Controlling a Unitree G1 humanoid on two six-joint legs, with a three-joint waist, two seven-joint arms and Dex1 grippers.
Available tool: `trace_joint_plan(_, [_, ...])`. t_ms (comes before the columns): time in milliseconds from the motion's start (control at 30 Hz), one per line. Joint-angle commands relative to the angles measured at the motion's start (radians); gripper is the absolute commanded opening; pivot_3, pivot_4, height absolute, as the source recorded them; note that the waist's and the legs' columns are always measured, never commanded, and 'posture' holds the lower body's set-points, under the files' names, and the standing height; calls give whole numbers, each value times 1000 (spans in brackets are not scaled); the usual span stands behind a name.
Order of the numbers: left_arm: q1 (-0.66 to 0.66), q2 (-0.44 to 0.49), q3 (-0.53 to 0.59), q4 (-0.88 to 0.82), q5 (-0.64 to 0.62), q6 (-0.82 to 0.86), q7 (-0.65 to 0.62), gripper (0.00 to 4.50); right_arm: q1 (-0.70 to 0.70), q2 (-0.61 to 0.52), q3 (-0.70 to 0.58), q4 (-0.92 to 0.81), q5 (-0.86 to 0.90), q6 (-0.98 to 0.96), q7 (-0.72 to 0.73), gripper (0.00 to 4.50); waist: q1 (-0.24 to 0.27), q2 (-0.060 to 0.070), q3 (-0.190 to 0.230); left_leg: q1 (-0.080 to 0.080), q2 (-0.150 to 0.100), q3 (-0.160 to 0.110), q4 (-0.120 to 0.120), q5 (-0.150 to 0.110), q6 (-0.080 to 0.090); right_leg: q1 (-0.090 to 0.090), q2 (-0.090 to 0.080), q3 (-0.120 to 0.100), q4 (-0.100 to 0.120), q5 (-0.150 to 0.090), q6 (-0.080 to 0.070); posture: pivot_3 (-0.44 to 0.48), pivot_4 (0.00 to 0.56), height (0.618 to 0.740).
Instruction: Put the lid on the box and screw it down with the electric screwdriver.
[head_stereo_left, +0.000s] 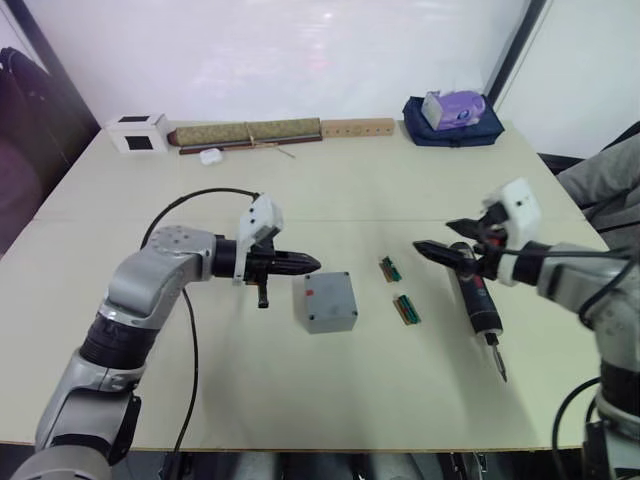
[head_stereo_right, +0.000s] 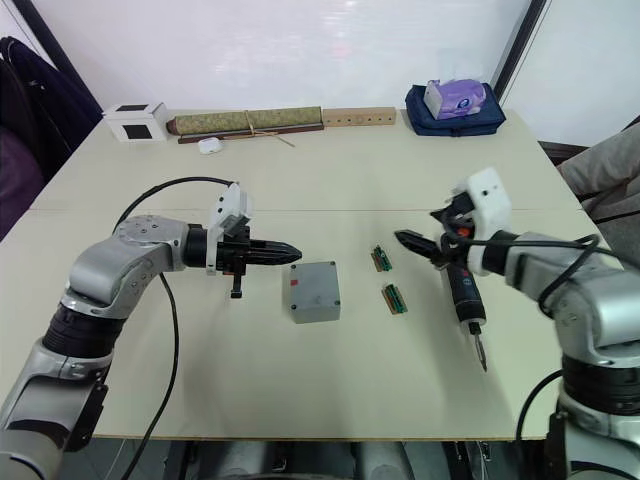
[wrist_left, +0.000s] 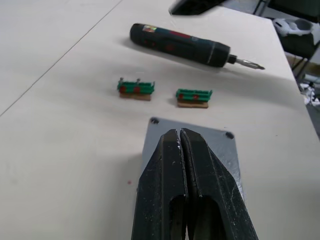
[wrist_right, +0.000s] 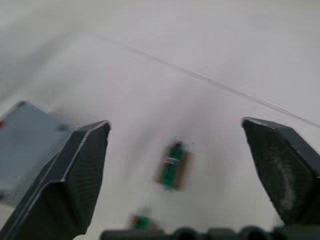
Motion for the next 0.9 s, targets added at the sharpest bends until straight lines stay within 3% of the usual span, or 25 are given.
trace_joint_plan(33, [-30, 13, -4, -40, -10, -40, -43, 0, -82, -119, -14, 79, 44, 163, 32, 4392, 0, 1, 0, 0, 0, 0, 0, 0, 0, 0, 0, 0, 0, 0, 0, 0, 150, 740])
trace_joint_plan(100, [-44, 27, -25, -67, -12, -63, -92, 0, -160, -294, 75, 201, 42, 352, 56, 4392, 1, 3, 2, 0, 0, 1, 0, 0, 0, -1, -1, 1, 0, 0, 0, 0, 150, 740])
trace_joint_plan(167, [-52, 32, -47, -87, -11, -81, -128, 0, -181, -424, 182, 249, 45, 407, 97, 4392, 9, 4, 2, -1, -1, 2, 0, 0, 0, -1, -3, 1, 0, 0, 0, 0, 150, 740])
trace_joint_plan(233, [-54, 31, -64, -96, 0, -100, -144, 0, -171, -484, 262, 264, 75, 407, 145, 4392, 7, 3, 2, -1, -1, 1, -1, 0, 0, 0, -3, 0, -4, 0, 0, 0, 150, 740])
trace_joint_plan(400, [-47, -2, -87, -94, 20, -115, -116, 0, -189, -478, 346, 409, 118, 412, 141, 4392, -4, 3, 2, -1, 0, 3, -1, 0, 1, 0, -2, 2, -4, 0, 0, 0, 150, 740])
trace_joint_plan(533, [-17, -5, -98, -116, 29, -119, -98, 0, -217, -454, 381, 432, 182, 412, 130, 4392, -3, 4, 2, -1, 1, 3, -1, 0, 0, -2, 0, 2, -3, 0, 0, 0, 150, 740])
trace_joint_plan(900, [44, -9, -96, -187, 22, -83, -35, 0, -257, -368, 467, 517, 133, 412, 72, 4392, 4, 4, 2, -1, 1, 2, 0, 0, 0, -1, -1, 2, -3, 0, 0, 0, 150, 740])
